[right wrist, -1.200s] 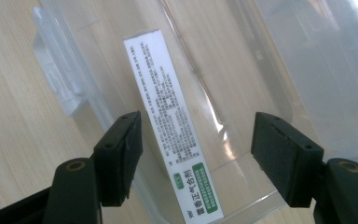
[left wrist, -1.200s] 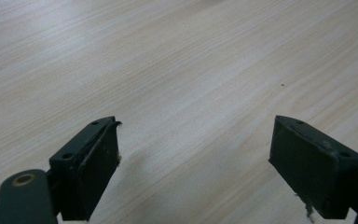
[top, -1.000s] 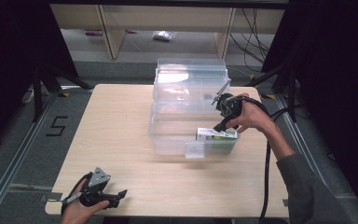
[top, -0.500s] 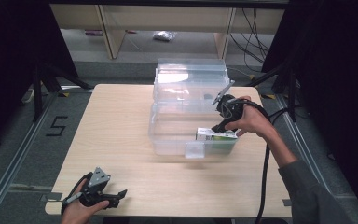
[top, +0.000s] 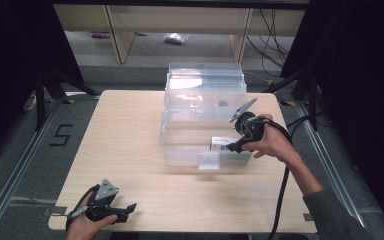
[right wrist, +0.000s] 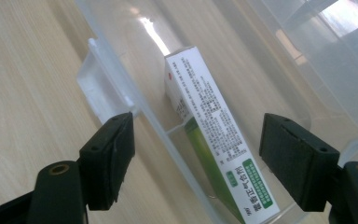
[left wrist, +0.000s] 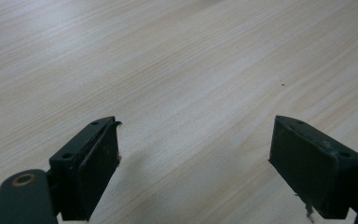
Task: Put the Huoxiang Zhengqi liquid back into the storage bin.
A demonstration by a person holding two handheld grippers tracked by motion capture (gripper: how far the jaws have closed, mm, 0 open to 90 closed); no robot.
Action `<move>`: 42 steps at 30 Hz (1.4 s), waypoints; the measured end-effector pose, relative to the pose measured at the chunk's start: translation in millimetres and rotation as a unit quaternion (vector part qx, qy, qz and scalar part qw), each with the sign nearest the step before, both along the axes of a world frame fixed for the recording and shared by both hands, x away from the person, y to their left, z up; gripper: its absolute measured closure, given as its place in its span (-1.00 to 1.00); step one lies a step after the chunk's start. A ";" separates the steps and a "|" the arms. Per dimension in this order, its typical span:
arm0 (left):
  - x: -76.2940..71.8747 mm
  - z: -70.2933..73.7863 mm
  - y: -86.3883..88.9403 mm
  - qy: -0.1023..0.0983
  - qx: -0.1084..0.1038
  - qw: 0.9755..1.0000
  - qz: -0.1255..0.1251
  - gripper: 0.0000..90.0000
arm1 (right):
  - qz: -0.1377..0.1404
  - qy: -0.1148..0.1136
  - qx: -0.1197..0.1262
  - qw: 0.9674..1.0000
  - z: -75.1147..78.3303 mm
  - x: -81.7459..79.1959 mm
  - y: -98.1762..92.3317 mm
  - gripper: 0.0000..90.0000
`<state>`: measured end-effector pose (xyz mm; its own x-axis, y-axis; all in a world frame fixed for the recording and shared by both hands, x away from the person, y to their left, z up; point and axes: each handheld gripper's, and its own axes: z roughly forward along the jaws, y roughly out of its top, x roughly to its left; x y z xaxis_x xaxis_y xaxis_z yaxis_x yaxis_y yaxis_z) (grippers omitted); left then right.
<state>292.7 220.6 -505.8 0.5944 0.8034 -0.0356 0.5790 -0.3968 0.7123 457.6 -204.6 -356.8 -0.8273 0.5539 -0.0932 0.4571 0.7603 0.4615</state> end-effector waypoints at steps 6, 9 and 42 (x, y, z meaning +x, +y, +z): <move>0.0 0.1 -0.1 0.000 0.003 1.000 0.000 -0.66 | -0.010 -0.006 0.013 1.000 -6.3 -9.7 -2.7 -0.42; 0.0 0.1 -0.1 0.000 0.000 1.000 0.000 -0.66 | -0.004 -0.016 0.025 1.000 -7.8 -14.7 -5.5 -0.42; 0.0 0.7 0.0 0.003 0.004 1.000 -0.001 -0.66 | -0.037 -0.057 0.110 0.992 -33.0 -72.1 -28.1 -0.54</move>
